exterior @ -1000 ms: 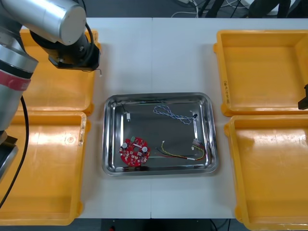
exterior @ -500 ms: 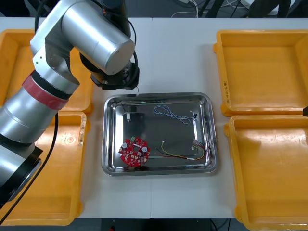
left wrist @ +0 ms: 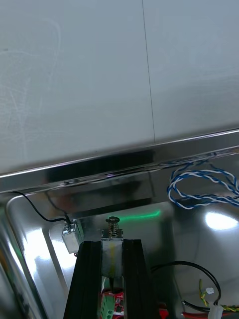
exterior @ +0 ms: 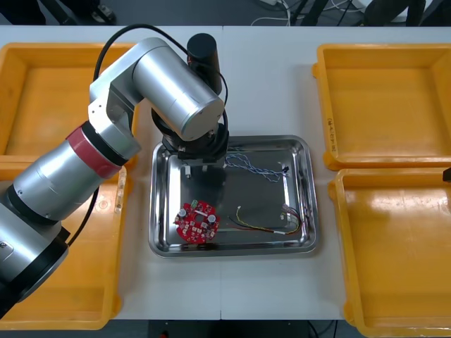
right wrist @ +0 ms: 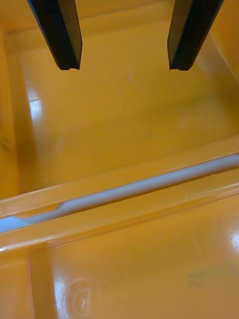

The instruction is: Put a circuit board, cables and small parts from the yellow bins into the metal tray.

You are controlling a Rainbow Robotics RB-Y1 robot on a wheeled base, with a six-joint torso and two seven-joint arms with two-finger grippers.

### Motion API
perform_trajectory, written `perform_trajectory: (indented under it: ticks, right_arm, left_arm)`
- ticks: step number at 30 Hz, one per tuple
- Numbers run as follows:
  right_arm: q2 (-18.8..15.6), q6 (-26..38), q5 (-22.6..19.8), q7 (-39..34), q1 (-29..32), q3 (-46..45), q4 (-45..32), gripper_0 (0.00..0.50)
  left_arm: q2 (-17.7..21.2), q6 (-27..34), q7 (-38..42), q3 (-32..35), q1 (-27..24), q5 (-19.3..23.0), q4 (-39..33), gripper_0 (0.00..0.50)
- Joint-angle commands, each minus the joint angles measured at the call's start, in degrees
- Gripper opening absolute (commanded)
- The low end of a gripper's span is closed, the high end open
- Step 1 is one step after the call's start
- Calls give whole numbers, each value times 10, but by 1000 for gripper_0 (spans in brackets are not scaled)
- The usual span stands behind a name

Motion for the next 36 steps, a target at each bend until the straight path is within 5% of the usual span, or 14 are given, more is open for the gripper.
perform_trajectory:
  ticks: [1, 20, 22, 25, 36]
  right_arm:
    - [-5, -16, 5, -6, 15, -24, -12, 500]
    - [6, -16, 28, 62, 48, -23, -84, 500]
    - [6, -16, 30, 71, 48, -23, -84, 500]
    - [10, -16, 29, 79, 48, -23, -84, 500]
    - [21, -16, 43, 87, 48, -23, -84, 500]
  left_arm:
    - [-12, -21, 33, -28, -19, 9, 9, 0]
    - [-14, -40, 22, -66, -18, 37, 30, 13]
    - [-15, -40, 15, -66, -18, 36, 30, 349]
    - [-17, -40, 7, -66, -18, 34, 30, 500]
    - [-21, -32, -2, -67, -18, 30, 30, 500]
